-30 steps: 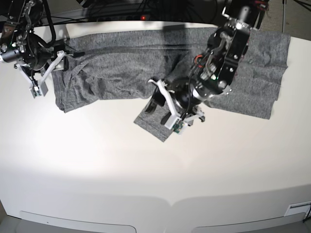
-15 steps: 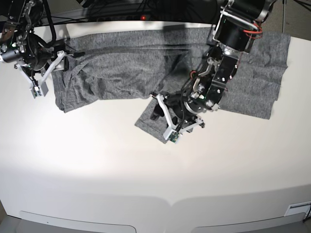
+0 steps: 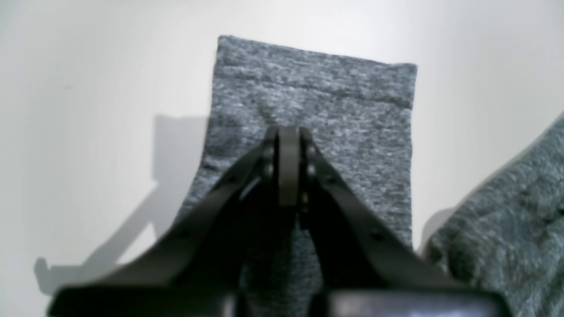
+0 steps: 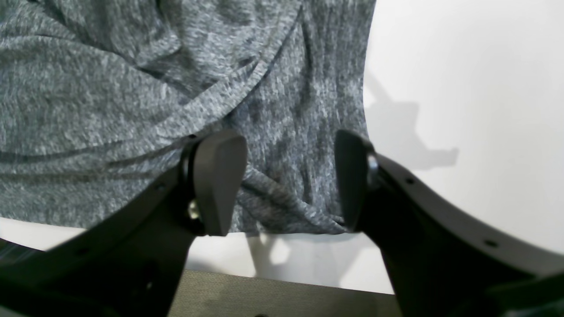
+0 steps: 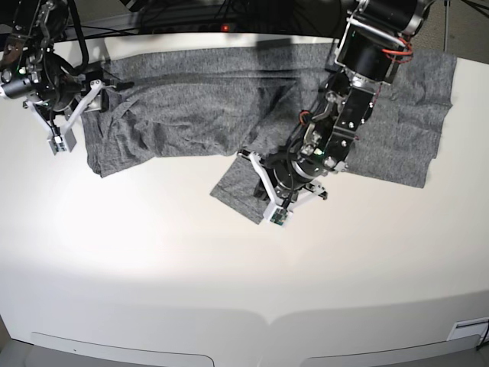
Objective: Fold the T-shirt properly
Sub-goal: 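Release the sleeve and move the left gripper onto the shirt's side, then grasp the shirt's side with the left gripper and pull it outward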
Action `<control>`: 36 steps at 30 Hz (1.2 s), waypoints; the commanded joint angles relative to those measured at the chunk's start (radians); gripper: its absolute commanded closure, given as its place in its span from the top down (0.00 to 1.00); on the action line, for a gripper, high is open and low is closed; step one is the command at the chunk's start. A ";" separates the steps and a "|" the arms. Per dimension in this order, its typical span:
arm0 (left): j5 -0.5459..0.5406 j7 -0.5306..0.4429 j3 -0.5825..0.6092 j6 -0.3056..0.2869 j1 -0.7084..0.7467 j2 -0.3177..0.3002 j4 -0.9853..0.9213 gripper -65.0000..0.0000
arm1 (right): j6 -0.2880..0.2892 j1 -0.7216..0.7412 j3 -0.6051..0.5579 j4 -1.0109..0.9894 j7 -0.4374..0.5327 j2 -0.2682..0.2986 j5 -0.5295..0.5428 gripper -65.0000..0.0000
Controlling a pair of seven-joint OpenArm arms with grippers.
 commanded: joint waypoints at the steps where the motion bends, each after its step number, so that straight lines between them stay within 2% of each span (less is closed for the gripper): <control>1: -0.003 0.023 -0.001 -0.016 -0.019 0.005 0.008 0.03 | 0.003 0.005 0.008 0.019 0.022 0.014 0.008 0.55; 3: -0.003 0.023 -0.001 -0.030 -0.021 0.006 0.008 0.30 | 0.003 0.005 0.008 0.019 0.029 0.014 0.008 0.55; 4: 0.002 0.023 -0.001 -0.029 -0.020 0.008 0.007 0.40 | 0.003 0.005 0.008 0.019 0.033 0.014 0.008 0.55; 5: 0.019 0.023 -0.001 -0.028 -0.017 0.008 0.007 0.44 | 0.003 0.005 0.008 0.019 0.037 0.014 0.008 0.55; 8: 0.130 0.023 -0.001 -0.016 0.002 0.021 0.007 0.45 | 0.003 0.006 0.008 0.019 0.039 0.014 0.008 0.55; 10: 0.217 0.023 -0.001 0.019 0.019 0.040 0.004 0.45 | 0.003 0.006 0.008 0.019 0.044 0.014 0.008 0.55; 13: 0.341 0.023 -0.001 0.055 0.042 0.075 -0.017 0.41 | 0.003 0.006 0.008 0.019 0.045 0.014 0.008 0.55; 16: 0.397 0.023 -0.001 0.074 0.045 0.103 -0.077 0.32 | 0.003 0.008 0.008 0.019 0.044 0.014 0.007 0.55; 19: 0.412 0.024 -0.001 0.073 0.039 0.117 -0.127 0.19 | 0.003 0.008 0.008 0.019 0.045 0.014 0.007 0.55; 22: 0.408 0.049 -0.001 0.073 0.029 0.119 -0.143 0.01 | 0.003 0.008 0.008 0.019 0.045 0.014 0.008 0.55; 26: 0.379 0.069 -0.001 0.074 0.016 0.119 -0.143 0.00 | 0.003 0.008 0.008 0.019 0.060 0.014 0.008 0.55; 30: 0.267 0.092 -0.001 0.073 -0.004 0.118 -0.119 0.00 | 0.004 0.008 0.008 0.019 0.066 0.014 0.007 0.55; 36: 0.158 0.150 -0.004 0.073 0.002 0.113 0.085 0.00 | 0.004 0.008 0.008 0.019 0.097 0.014 0.005 0.55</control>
